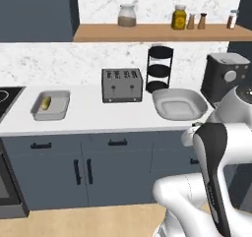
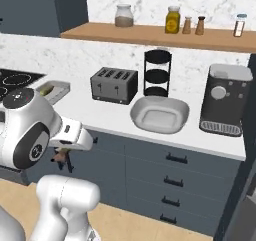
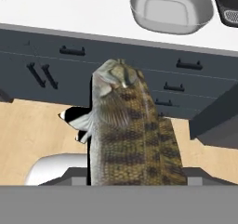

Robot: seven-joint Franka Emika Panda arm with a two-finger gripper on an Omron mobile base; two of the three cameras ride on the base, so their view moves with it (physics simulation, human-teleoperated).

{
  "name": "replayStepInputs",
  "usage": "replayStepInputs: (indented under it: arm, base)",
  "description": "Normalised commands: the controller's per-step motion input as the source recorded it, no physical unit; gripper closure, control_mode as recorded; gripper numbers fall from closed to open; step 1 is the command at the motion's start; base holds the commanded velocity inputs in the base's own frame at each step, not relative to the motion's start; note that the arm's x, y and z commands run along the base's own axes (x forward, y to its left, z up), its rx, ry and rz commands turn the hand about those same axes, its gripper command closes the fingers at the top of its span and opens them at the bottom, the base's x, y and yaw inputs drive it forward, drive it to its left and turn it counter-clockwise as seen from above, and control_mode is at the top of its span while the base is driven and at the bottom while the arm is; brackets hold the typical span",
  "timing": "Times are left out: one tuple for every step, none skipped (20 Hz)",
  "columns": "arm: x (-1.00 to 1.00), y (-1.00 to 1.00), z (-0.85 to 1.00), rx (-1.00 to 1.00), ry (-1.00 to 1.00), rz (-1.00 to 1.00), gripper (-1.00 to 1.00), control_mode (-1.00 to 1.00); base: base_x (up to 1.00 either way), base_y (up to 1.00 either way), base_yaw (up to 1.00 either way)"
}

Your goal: Place one cucumber and one fish in each tupperware on the nearby counter, to pack two identical lunches.

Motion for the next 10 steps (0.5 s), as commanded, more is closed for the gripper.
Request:
replayStepInputs:
  arm:
    - [0.0, 0.0, 0.0, 0.0, 0.0, 0.0, 1.0, 1.0]
    - [0.0, 0.0, 0.0, 0.0, 0.0, 0.0, 1.0, 1.0]
    - [0.0, 0.0, 0.0, 0.0, 0.0, 0.0, 1.0, 1.0]
    - [0.0, 0.0, 0.0, 0.0, 0.0, 0.0, 1.0, 1.0]
    - [0.0, 0.0, 0.0, 0.0, 0.0, 0.0, 1.0, 1.0]
    - [0.0, 0.0, 0.0, 0.0, 0.0, 0.0, 1.0, 1.0]
    - [0.0, 0.0, 0.0, 0.0, 0.0, 0.0, 1.0, 1.0]
    - [0.0, 0.0, 0.0, 0.0, 0.0, 0.0, 1.0, 1.0]
    - [0.0, 0.0, 0.0, 0.0, 0.0, 0.0, 1.0, 1.0]
    - [0.0, 0.0, 0.0, 0.0, 0.0, 0.0, 1.0, 1.0]
  base:
    - [0.6, 0.96, -0.05]
    - [0.67, 0.76, -0.11]
    - [0.77, 0.76, -0.1]
    - [0.89, 0.7, -0.1]
    - [0.84, 0.64, -0.07]
    - [0.77, 0.61, -0.08]
    - [0.74, 0.54, -0.08]
    - [0.71, 0.51, -0.09]
    - [0.69, 0.51, -0.1]
    - [0.66, 0.49, -0.1]
